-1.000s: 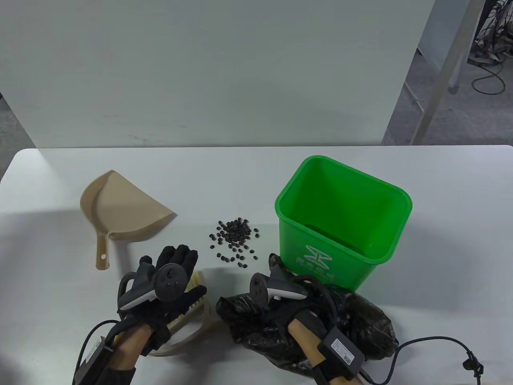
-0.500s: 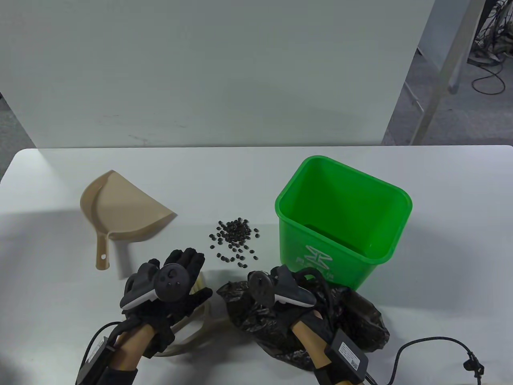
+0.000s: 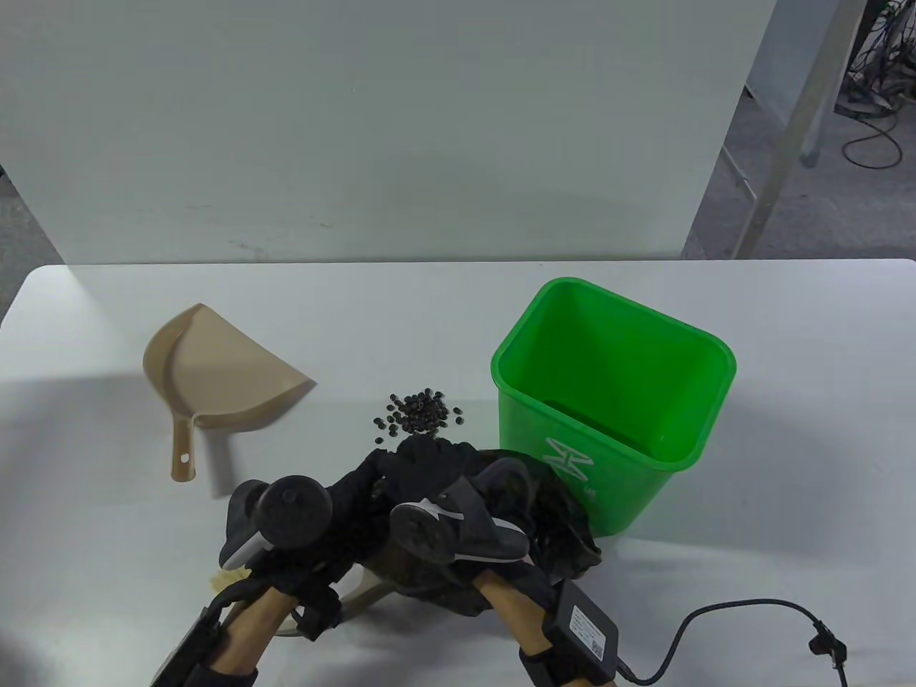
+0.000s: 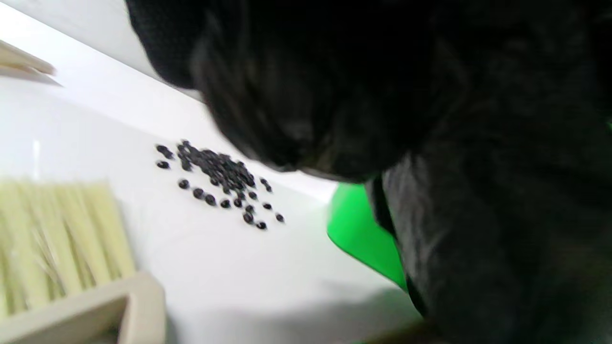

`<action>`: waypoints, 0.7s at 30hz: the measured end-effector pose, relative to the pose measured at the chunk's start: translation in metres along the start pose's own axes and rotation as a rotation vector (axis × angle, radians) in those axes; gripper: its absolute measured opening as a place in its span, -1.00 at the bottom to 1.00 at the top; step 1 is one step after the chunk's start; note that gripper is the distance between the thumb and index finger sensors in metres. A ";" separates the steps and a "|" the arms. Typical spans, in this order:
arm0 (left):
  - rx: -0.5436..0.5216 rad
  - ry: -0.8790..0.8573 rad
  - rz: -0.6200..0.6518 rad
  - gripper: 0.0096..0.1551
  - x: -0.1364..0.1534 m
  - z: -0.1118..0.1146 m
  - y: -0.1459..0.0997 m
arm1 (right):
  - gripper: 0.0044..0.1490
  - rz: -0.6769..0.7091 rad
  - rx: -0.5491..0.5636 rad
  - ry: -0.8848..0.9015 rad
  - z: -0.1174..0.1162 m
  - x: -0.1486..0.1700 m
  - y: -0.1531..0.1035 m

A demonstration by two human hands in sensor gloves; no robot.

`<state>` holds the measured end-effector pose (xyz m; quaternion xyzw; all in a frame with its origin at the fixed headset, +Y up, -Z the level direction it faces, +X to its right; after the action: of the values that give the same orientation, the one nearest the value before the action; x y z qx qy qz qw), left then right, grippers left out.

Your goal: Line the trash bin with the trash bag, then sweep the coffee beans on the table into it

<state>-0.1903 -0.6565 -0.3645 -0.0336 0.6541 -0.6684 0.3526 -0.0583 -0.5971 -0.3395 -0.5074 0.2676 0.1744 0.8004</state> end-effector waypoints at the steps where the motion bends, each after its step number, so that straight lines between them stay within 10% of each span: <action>1: -0.017 0.000 -0.012 -0.35 0.003 -0.003 0.000 | -0.38 -0.006 0.015 0.019 -0.001 0.001 -0.002; 7: -0.161 -0.131 -0.141 -0.43 0.038 -0.026 -0.006 | -0.08 -0.079 0.094 0.061 0.005 0.027 -0.028; 14: -0.436 -0.216 -0.217 -0.43 0.057 -0.065 -0.030 | -0.18 -0.141 0.272 0.213 0.035 0.046 -0.042; 21: -0.525 -0.287 -0.074 -0.38 0.035 -0.078 -0.046 | -0.04 -0.156 -0.082 0.764 -0.011 0.034 -0.032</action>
<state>-0.2754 -0.6129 -0.3492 -0.2414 0.7465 -0.4771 0.3961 -0.0159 -0.6203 -0.3406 -0.5861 0.4998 -0.0781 0.6329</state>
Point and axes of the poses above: the tracker on the back of each hand, its own x axis roughly to the little-finger side, its own y axis roughly from the wrist to the fingertips, z = x × y, the point moved 5 cm from there along y, roughly from the wrist to the fingertips, and after that the axes turned 2 degrees about x, right-handed, at the moved point
